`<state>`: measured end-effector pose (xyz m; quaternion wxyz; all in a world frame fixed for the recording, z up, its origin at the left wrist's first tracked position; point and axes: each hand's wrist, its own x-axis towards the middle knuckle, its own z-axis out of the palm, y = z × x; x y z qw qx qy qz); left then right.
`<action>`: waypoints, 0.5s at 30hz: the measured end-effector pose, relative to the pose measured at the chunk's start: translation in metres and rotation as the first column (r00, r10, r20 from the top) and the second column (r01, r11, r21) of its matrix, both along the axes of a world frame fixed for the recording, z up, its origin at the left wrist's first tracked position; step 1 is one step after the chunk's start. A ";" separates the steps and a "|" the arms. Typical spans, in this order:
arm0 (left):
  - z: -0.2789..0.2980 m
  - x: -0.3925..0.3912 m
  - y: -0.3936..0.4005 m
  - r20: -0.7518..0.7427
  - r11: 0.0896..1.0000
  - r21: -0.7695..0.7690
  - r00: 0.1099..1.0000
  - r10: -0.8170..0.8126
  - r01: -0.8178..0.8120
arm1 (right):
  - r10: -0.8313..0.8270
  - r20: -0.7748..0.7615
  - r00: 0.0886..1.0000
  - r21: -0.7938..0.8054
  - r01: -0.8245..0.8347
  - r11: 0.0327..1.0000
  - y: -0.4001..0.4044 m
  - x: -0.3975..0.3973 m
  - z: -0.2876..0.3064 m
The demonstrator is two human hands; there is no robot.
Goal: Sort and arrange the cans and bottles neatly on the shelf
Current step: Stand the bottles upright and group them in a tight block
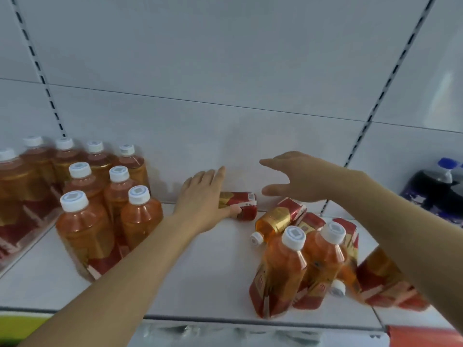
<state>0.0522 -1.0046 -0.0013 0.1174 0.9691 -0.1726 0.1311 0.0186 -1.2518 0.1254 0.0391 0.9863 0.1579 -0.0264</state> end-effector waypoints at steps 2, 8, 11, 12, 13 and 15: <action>-0.008 0.009 0.000 -0.028 0.999 -0.028 0.999 0.024 -0.025 | 0.041 -0.045 0.998 -0.037 -0.043 0.998 -0.003 0.016 -0.008; -0.035 0.031 -0.004 -0.140 0.994 0.084 0.986 0.087 -0.075 | 0.092 -0.123 0.988 -0.075 -0.102 0.992 -0.011 0.050 -0.030; -0.048 0.036 -0.003 -0.134 0.987 0.146 0.988 0.080 -0.060 | 0.111 -0.182 0.977 -0.062 -0.124 0.990 -0.016 0.053 -0.041; -0.050 0.037 -0.003 -0.119 0.985 0.159 0.990 0.079 -0.060 | 0.117 -0.204 0.972 -0.071 -0.134 0.988 -0.017 0.053 -0.044; -0.051 0.039 -0.002 -0.105 0.984 0.168 0.991 0.077 -0.059 | 0.126 -0.221 0.967 -0.081 -0.147 0.986 -0.017 0.054 -0.046; -0.048 0.042 -0.001 -0.097 0.981 0.190 0.993 0.067 -0.047 | 0.151 -0.235 0.960 -0.080 -0.174 0.981 -0.018 0.054 -0.049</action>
